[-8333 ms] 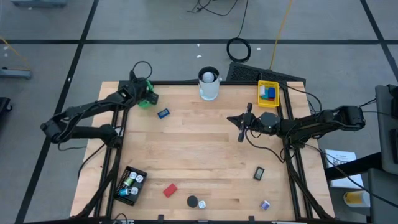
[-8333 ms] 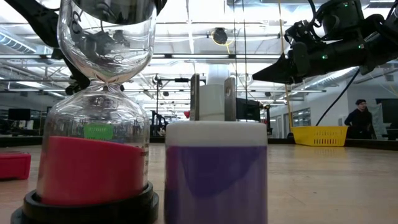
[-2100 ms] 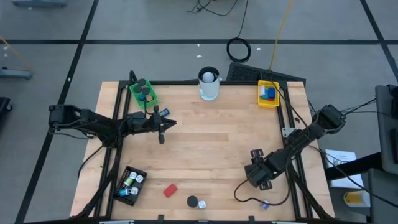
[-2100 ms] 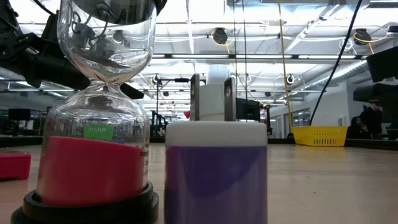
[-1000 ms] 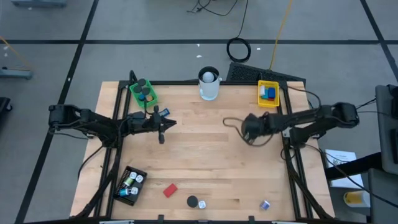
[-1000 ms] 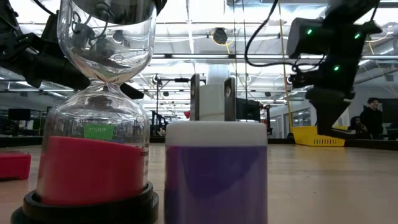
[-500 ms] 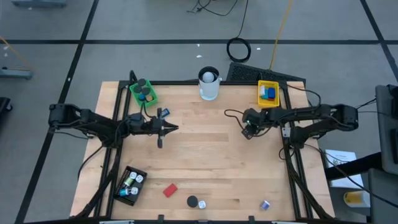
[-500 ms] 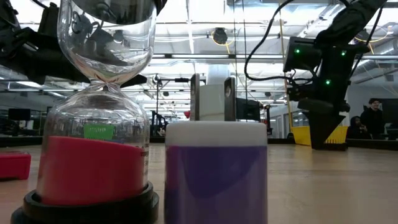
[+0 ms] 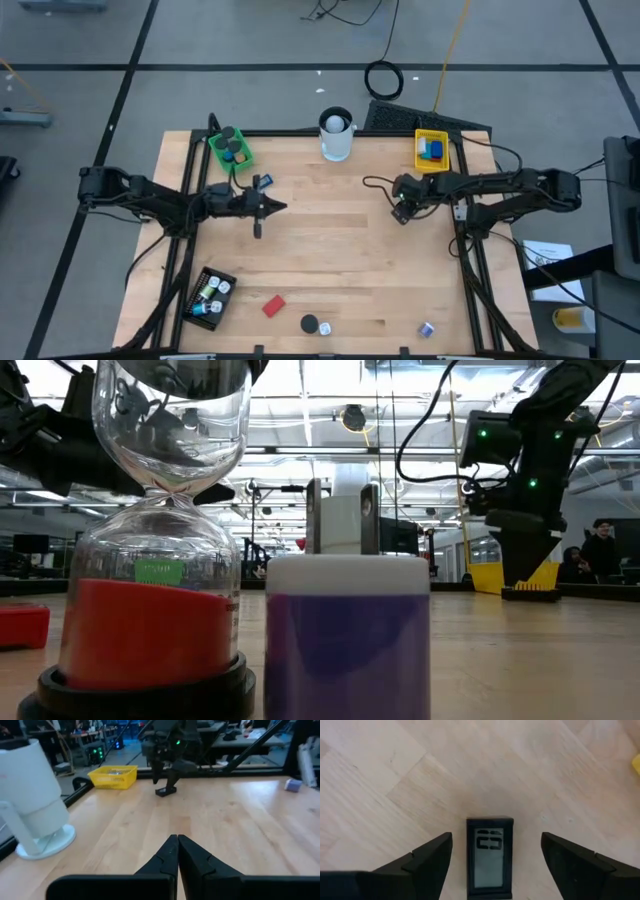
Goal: Pick & Place Office items
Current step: Put the black digital clock into the yellow bin
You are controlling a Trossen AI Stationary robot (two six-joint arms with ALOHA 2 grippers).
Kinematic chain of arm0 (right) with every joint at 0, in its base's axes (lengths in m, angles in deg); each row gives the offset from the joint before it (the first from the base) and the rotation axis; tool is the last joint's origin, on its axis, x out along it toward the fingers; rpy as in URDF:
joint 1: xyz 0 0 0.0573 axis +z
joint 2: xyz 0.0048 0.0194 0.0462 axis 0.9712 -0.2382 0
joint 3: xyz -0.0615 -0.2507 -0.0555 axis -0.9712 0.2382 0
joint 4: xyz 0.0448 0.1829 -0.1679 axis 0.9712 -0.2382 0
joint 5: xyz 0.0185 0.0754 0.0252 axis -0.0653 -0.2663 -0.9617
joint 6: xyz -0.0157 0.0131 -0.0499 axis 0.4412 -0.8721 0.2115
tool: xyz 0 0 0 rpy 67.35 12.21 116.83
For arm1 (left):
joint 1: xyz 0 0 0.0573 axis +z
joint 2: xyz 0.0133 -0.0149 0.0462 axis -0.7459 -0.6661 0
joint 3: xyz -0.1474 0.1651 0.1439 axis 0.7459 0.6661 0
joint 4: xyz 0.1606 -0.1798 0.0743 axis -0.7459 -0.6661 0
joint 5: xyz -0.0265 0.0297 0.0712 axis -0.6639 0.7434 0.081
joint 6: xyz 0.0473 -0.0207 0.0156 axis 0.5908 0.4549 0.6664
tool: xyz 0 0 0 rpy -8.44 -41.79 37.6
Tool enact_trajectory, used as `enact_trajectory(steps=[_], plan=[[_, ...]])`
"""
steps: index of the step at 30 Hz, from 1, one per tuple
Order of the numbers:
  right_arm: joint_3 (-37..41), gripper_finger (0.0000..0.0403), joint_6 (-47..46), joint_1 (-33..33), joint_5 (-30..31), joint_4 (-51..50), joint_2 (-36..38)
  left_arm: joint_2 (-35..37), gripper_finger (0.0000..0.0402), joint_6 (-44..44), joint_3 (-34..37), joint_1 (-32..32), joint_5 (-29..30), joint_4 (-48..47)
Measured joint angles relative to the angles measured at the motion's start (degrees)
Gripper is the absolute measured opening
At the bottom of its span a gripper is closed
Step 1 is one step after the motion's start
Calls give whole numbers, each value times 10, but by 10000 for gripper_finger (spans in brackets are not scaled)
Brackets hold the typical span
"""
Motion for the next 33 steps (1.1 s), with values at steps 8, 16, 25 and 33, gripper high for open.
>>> enact_trajectory(steps=[8,16,25,33], plan=[[15,288,-3,29,2,3,0,0,10,11,0,0,8,-36],[81,257,-24,31,1,69,3,0,10,13,0,0,8,-33],[85,143,-18,31,-1,65,43,0,10,14,0,0,9,-32],[60,143,-16,14,4,34,121,0,10,14,0,0,9,-32]])
